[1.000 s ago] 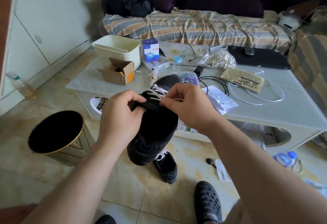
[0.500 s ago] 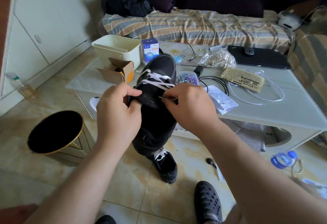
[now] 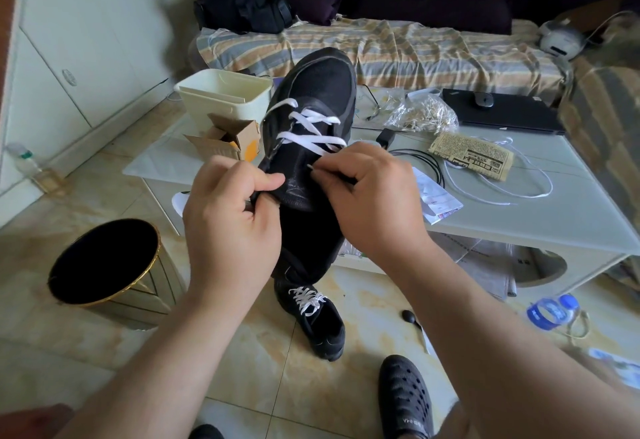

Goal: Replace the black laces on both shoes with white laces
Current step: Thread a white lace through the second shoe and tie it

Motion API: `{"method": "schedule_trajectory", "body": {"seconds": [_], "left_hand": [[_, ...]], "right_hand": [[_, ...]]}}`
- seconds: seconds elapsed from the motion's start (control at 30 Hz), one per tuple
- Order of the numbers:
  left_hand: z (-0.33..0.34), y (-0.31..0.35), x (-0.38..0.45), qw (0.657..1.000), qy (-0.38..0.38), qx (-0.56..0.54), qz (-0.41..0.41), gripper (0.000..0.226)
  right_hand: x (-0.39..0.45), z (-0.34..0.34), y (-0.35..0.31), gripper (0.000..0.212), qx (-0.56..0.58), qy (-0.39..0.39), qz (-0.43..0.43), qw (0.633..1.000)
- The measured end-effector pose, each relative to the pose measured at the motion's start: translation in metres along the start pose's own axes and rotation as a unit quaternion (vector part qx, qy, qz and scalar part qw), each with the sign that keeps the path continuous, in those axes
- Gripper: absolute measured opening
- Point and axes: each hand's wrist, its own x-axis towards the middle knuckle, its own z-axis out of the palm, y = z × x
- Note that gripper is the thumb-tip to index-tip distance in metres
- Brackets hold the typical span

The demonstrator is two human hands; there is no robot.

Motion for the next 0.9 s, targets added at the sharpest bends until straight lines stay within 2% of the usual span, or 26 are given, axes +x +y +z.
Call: {"method": "schedule_trajectory", "body": {"seconds": [0.13,0.27,0.4,0.47,0.7,0.9], "left_hand": [[-0.0006,-0.0010,-0.0012,1.000,-0.003,-0.009,-0.029,0.031],[0.0021,-0.0053,-0.0033,0.999,-0.027,-0.015,-0.036,0.029],[0.0067,-0.0083,-0.0047,0.998,-0.051,-0.018,-0.037,0.026],[0.0070,-0.0077,-0.0055,0.997,-0.062,-0.010,-0.033,0.027],[0.0064,-0.0029,-0.0079,0.996,-0.081,0.041,0.023,0.030],[0.0062,-0.0020,-0.0063,0.997,-0.075,0.022,-0.014,0.030]], "right_hand": [[0.0005,0.0009,0.0030,0.012,-0.042,-0.047,-0.012,0.998],[0.0006,0.0002,0.0002,0.009,-0.020,-0.048,0.014,0.999],[0.0034,-0.0031,-0.0038,0.011,0.093,-0.072,0.161,0.980],[0.0028,-0.0018,-0.0033,0.010,0.113,-0.075,0.202,0.970],[0.0014,-0.0046,-0.0038,0.007,0.002,-0.141,0.185,0.972],[0.0001,-0.0012,-0.0040,0.016,0.125,-0.098,0.232,0.960]]}}
